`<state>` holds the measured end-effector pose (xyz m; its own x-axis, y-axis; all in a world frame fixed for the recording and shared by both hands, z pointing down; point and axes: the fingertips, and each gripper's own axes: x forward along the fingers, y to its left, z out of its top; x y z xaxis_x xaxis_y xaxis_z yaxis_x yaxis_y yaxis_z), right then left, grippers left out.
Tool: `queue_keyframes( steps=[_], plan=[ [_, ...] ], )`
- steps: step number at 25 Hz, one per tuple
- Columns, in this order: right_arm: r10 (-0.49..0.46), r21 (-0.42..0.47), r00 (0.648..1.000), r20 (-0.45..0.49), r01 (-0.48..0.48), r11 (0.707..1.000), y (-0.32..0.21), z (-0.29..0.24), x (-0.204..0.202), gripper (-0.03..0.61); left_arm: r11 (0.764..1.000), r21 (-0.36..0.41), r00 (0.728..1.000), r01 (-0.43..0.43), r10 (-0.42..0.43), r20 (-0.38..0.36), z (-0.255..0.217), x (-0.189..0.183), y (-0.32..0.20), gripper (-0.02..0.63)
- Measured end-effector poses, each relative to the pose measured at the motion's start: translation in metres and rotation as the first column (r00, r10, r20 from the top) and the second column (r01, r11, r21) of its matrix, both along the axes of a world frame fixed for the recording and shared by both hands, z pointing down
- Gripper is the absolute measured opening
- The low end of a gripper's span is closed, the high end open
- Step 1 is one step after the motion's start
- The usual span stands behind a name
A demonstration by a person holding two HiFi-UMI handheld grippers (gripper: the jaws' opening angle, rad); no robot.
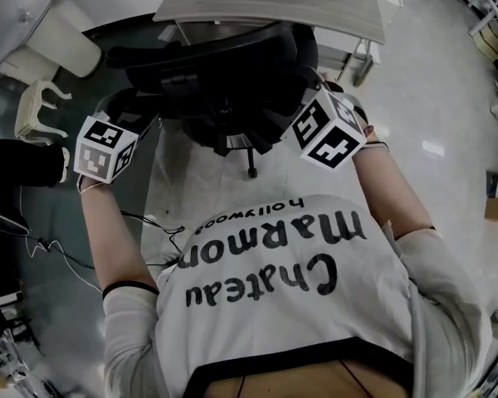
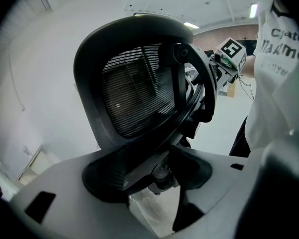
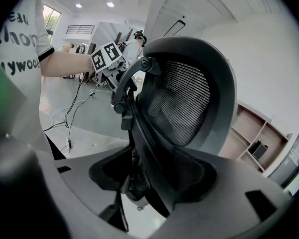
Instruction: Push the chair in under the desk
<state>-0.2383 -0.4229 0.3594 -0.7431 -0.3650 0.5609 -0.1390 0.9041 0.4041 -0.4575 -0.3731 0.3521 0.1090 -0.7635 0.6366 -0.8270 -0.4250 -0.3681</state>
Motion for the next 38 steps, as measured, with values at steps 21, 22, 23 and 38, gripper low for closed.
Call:
queue_keyframes(
  steps=[21,22,23,38],
  plan=[
    [0.275,0.026,0.961,0.000,-0.275,0.961,-0.022,-0.002,-0.108,0.232,0.974,0.065,0.976,-0.218,0.217,0.015,-0.004,-0.106,-0.057,0.253],
    [0.280,0.036,0.960,-0.011,-0.279,0.960,-0.023,0.000,-0.114,0.237,0.973,0.061,0.975,-0.222,0.221,0.016,-0.003,-0.112,-0.061,0.253],
    [0.283,0.042,0.959,-0.017,-0.282,0.958,-0.025,0.001,-0.120,0.248,0.972,0.055,0.974,-0.227,0.227,0.017,-0.002,-0.117,-0.066,0.253],
    [0.332,0.057,0.940,-0.072,-0.329,0.943,-0.032,0.005,-0.125,0.252,0.951,0.073,0.954,-0.300,0.299,0.029,-0.001,-0.119,-0.070,0.252]
  ],
)
